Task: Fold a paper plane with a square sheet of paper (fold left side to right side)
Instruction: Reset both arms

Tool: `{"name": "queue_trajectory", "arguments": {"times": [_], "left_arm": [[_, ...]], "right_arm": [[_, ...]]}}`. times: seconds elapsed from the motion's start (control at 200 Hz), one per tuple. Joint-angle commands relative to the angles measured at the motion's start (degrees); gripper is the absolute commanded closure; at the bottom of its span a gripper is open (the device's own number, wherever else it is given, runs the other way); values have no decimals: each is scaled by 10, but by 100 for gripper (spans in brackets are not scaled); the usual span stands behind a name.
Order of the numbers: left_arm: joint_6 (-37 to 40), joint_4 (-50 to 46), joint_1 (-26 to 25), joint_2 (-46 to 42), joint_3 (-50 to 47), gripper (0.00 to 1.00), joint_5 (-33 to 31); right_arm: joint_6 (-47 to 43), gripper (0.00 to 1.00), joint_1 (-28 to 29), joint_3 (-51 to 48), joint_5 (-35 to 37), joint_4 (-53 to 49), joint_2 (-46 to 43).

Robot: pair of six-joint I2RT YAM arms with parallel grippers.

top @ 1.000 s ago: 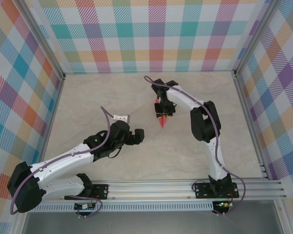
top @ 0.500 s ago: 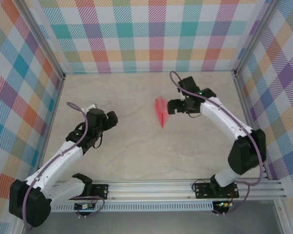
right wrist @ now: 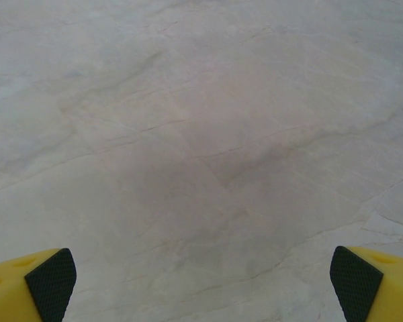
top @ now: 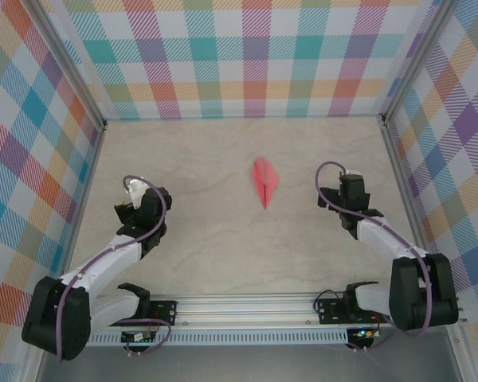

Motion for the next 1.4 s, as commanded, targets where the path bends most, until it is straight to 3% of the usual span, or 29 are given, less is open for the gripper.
{"name": "queue_trajectory", "arguments": {"times": [0.0,0.22,0.435,0.48,0.7,0.76,0.84,1.4], "left_arm": [[73,145,18,14,-42,0,29],[132,307,48,61,-91,0,150],[147,413,75,118,-97,0,236],[152,429,80,132,-95,0,252],[156,549,104,268,-86,0,295],[154,452,108,258,-50,0,309],[139,414,128,265,-23,0,337],[137,421,134,267,-23,0,343]], "right_arm": [[-30,0,-10,-37,-55,194,38],[-103,0,-12,-37,-115,318,98],[-81,0,-49,-75,-177,443,159],[-81,0,-53,-67,-188,404,148],[-77,0,-61,-64,-202,409,153],[-77,0,-61,-64,-202,408,152],[-77,0,-61,-64,-202,406,152],[-77,0,-61,-63,-202,406,152]]}}
